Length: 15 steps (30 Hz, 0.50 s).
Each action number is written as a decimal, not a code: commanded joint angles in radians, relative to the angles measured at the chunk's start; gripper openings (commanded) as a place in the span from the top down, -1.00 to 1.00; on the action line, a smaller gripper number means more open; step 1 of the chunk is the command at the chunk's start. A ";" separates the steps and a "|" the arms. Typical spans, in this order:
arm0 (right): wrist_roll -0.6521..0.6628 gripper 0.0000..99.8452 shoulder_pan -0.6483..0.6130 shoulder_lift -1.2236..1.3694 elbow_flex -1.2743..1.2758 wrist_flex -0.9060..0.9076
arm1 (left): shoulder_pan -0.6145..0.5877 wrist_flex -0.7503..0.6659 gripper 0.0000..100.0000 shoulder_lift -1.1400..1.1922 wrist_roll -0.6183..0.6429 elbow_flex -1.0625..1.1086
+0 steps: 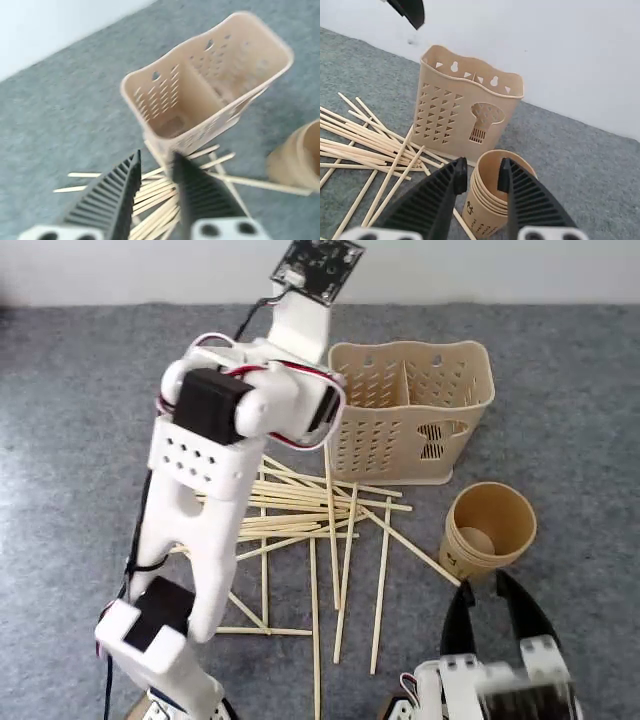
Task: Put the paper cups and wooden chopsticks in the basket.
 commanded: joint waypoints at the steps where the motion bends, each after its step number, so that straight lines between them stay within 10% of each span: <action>1: 0.083 0.91 0.002 0.203 0.005 -0.021 | -0.055 0.018 0.98 -0.127 -0.040 0.108; 15: 0.104 0.93 0.087 0.493 0.011 -0.199 | -0.370 -0.055 0.98 -0.431 -0.146 0.608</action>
